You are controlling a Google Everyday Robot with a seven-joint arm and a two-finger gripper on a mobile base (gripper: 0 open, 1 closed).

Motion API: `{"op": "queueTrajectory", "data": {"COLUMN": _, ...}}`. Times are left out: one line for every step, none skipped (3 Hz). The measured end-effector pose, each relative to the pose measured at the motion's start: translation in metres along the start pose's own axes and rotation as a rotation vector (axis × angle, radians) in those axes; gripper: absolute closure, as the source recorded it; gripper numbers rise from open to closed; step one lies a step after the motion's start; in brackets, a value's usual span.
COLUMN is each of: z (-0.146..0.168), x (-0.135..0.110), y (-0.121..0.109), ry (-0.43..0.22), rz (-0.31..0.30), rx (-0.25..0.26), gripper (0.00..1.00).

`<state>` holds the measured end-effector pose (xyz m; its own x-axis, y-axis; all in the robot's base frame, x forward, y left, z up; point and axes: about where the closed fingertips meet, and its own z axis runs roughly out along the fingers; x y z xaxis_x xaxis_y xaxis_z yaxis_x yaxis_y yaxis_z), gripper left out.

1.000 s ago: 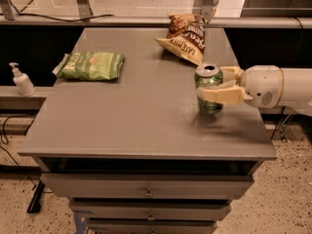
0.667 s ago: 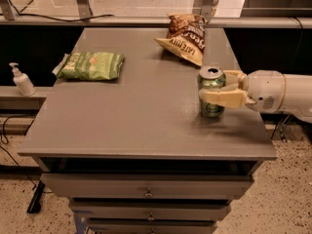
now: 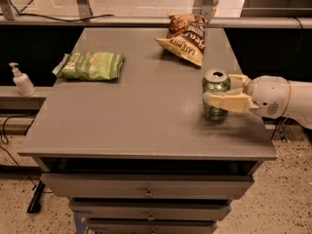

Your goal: Place green can upright

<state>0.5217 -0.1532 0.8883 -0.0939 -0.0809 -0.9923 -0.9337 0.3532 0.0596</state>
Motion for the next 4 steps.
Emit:
{"op": "queueTrajectory", "data": {"z": -0.003, "x": 0.001, "y": 0.0, "ry": 0.0, "rz": 0.001, "rx": 0.008, "gripper": 0.13}}
{"op": "queueTrajectory", "data": {"z": -0.005, "x": 0.002, "y": 0.0, "ry": 0.013, "rz": -0.002, "rx": 0.012, "gripper": 0.0}}
{"op": "queueTrajectory", "data": {"z": -0.008, "x": 0.002, "y": 0.001, "ry": 0.038, "rz": -0.012, "rx": 0.01, "gripper": 0.0}}
{"op": "queueTrajectory", "data": {"z": -0.02, "x": -0.009, "y": 0.003, "ry": 0.116, "rz": -0.074, "rx": 0.006, "gripper": 0.0}}
